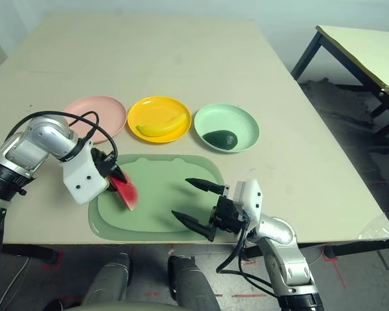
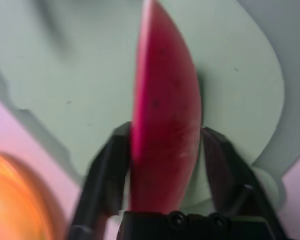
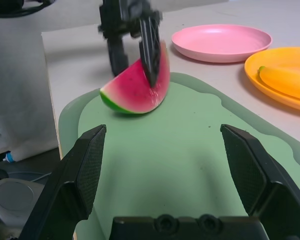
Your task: Place the fruits into color-matched plates.
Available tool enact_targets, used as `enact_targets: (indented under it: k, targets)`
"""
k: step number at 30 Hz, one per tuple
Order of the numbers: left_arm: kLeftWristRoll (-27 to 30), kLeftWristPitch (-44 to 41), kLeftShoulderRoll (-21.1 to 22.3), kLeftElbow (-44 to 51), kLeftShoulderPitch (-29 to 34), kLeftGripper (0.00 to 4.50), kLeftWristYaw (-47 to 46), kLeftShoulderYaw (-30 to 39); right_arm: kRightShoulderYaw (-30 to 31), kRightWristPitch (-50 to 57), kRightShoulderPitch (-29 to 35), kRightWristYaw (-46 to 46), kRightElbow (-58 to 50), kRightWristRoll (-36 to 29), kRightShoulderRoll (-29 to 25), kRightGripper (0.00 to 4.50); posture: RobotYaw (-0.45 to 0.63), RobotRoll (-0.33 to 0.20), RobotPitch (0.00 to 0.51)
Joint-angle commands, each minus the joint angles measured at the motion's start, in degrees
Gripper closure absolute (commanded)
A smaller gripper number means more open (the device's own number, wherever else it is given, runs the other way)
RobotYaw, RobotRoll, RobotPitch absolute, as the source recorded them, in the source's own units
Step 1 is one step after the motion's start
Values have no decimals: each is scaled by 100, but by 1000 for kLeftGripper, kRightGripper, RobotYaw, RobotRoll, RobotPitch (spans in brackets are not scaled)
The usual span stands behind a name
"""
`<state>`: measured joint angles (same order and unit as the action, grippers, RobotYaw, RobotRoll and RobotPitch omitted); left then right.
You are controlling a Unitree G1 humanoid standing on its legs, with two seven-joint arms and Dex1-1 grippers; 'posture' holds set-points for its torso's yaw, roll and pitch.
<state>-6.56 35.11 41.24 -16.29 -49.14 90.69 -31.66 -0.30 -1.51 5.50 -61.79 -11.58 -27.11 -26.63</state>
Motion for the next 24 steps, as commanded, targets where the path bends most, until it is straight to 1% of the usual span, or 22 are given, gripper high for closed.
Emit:
enact_targets:
  k: [1, 2, 3, 5, 6, 8, 11, 12, 13, 17, 19, 21, 24]
  targets:
    - [-115, 73, -47, -64, 42, 565, -15, -98, 22, 120, 46, 66, -128, -71, -56, 0, 20, 0, 167]
    - [-130, 74, -62, -75, 39, 187, -20, -109, 22, 136, 52, 82, -145, -70, -56, 0, 19, 0, 167]
    - [-146, 75, -76, -86, 34, 15, -27, -119, 24, 149, 57, 95, -163, -71, -56, 0, 19, 0, 167]
    - [-175, 57, -104, -116, 18, 15, -27, -144, 25, 179, 72, 126, -198, -72, -53, 0, 20, 0, 167]
    - [-192, 38, -117, -128, 9, 157, -25, -152, 27, 192, 79, 138, -215, -71, -53, 0, 19, 0, 167]
    - [-213, -15, -133, -141, 1, 639, -19, -155, 30, 207, 89, 154, -238, -69, -54, 0, 20, 0, 168]
    - [-162, -211, -125, -105, -4, 1731, 86, -152, 30, 229, 103, 171, -261, -76, -58, 0, 19, 0, 168]
    - [-129, -270, -108, -73, -5, 2051, 130, -141, 29, 234, 110, 175, -271, -78, -58, 0, 22, 0, 170]
    - [-100, -306, -84, -45, -9, 2276, 158, -134, 28, 240, 115, 179, -279, -82, -58, 0, 22, 0, 170]
    - [27, -448, 83, 11, -55, 2280, 180, -123, 31, 251, 139, 178, -296, -99, -52, 0, 25, 0, 170]
    - [238, -673, 177, 103, -139, 2280, 180, -30, 35, 241, 165, 163, -300, -106, -51, 0, 29, 0, 171]
    - [437, -899, 247, 167, -300, 2280, 180, 113, 35, 239, 194, 153, -319, -118, -55, 0, 33, 0, 172]
    - [535, -1024, 415, 17, -597, 2280, 180, 372, 0, 276, 265, 194, -419, -168, -65, 0, 36, 0, 172]
